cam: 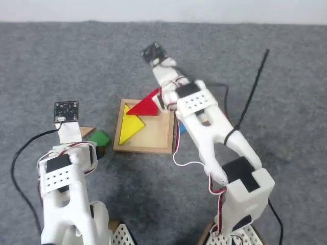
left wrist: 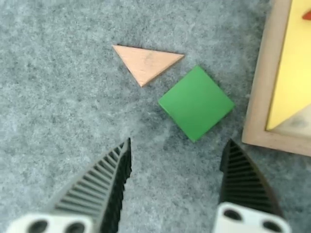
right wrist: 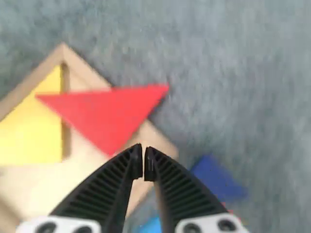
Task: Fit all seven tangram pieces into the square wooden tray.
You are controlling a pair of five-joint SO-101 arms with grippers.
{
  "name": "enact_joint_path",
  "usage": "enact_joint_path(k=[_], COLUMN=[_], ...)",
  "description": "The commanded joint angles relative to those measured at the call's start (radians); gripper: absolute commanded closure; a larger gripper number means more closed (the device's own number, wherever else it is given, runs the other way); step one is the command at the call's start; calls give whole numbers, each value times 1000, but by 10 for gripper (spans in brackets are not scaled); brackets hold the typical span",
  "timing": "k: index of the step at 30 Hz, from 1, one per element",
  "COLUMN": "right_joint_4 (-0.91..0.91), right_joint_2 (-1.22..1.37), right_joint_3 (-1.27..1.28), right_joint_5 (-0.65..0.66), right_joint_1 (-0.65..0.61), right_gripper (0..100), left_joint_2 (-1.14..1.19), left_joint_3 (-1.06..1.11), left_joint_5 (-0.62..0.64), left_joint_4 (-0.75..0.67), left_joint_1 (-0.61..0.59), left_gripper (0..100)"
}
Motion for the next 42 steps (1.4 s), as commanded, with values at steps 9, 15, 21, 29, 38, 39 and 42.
enact_joint_path(k=[9,15,21,29,38,39,42], right_joint_4=[-314,-170,-19,143,372,394,453], right_joint_2=[154,332,435,438,410,387,311], right_joint_3=[-132,-368,-528,-586,-621,-621,-618], right_joint_5=[52,54,57,54,58,58,60], right_joint_1=[-30,-45,-38,-33,-22,-19,-16], right_gripper=[991,991,991,991,991,991,991], left_joint_2=[-44,-313,-750,-1065,-1033,-1033,-1033], left_joint_3=[1,151,302,374,367,367,367], left_joint_5=[-11,-15,-9,-14,-14,-14,-14], left_joint_4=[-23,-48,72,252,230,230,230], left_joint_1=[12,54,51,54,52,52,52], left_gripper=[714,758,758,758,758,758,758])
